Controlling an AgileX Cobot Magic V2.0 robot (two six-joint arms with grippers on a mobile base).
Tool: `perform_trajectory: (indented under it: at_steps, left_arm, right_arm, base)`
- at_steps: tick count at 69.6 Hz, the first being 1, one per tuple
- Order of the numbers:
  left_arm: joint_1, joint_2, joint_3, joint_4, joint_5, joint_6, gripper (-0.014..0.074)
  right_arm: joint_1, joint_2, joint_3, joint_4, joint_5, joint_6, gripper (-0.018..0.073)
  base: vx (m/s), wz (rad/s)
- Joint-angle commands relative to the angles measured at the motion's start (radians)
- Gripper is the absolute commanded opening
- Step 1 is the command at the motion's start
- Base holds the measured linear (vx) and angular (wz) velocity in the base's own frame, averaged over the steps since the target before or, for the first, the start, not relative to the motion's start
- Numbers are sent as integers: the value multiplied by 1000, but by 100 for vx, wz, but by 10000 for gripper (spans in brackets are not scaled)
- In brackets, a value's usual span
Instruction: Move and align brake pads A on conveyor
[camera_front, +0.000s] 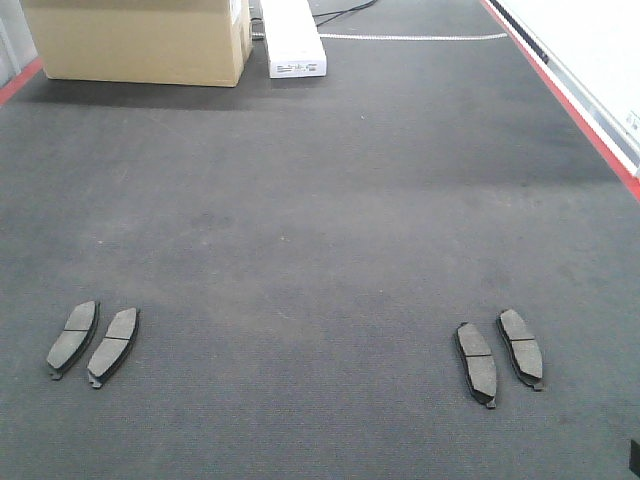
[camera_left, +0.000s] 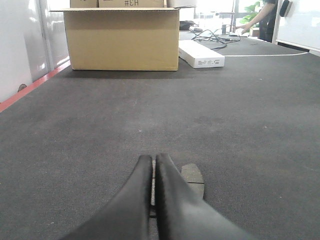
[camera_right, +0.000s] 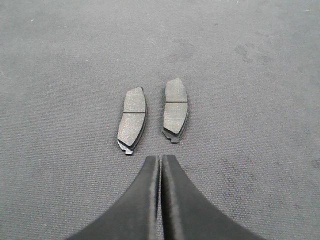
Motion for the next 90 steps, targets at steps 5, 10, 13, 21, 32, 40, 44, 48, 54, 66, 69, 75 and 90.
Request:
perform_trajectory:
  at_steps: [5, 10, 13, 21, 32, 40, 44, 48, 54, 66, 69, 75, 90]
  left_arm:
    - [0, -15, 18, -9, -76, -1, -6]
    - [0, -15, 18, -9, -76, -1, -6]
    - [0, -15, 18, -9, -76, -1, -6]
    - [0, -15, 18, -9, -76, -1, -6]
    - [0, -15, 18, -9, -76, -1, -6]
    - [0, -15, 18, -9, -76, -1, -6]
    - [0, -15, 18, -9, -76, -1, -6]
    - [0, -15, 18, -9, -76, -1, -6]
    - [0, -15, 18, -9, -76, -1, -6]
    - [0, -15, 18, -9, -76, -1, -6]
    - [0, -15, 18, -9, -76, -1, -6]
    - [0, -15, 18, -9, -76, -1, -6]
    - [0, -15, 18, -9, -76, -1, -6]
  right_arm:
    - [-8, 5, -28, -11, -59, -1, -11]
    - [-8, 5, -28, -11, -59, -1, -11]
    - [-8, 5, -28, -11, -59, -1, -11]
    - [-8, 5, -28, -11, -59, -1, -11]
    - [-8, 5, -28, -11, -59, -1, -11]
    - [-8, 5, -28, -11, -59, -1, -11]
    - [-8, -4, -28, -16, -61, -1, -11]
    - [-8, -12, -28, -24, -71, -1, -11]
    - [-29, -18, -28, -22, -82, -1, -11]
    - [-187, -18, -28, -22, -139, -1, -11]
    - [-231, -18, -28, -22, -158, -1, -11]
    - [-292, -20, -9, -23, -219, -1, -11]
    - [-321, -159, 216, -52, -527, -1, -11]
  base:
    - [0, 0]
    - [0, 0]
    - [0, 0]
    - [0, 0]
    - [0, 0]
    - [0, 0]
    - [0, 0]
    - [0, 0]
    - [0, 0]
    - [0, 0]
    - [0, 0]
    - [0, 0]
    - [0, 0]
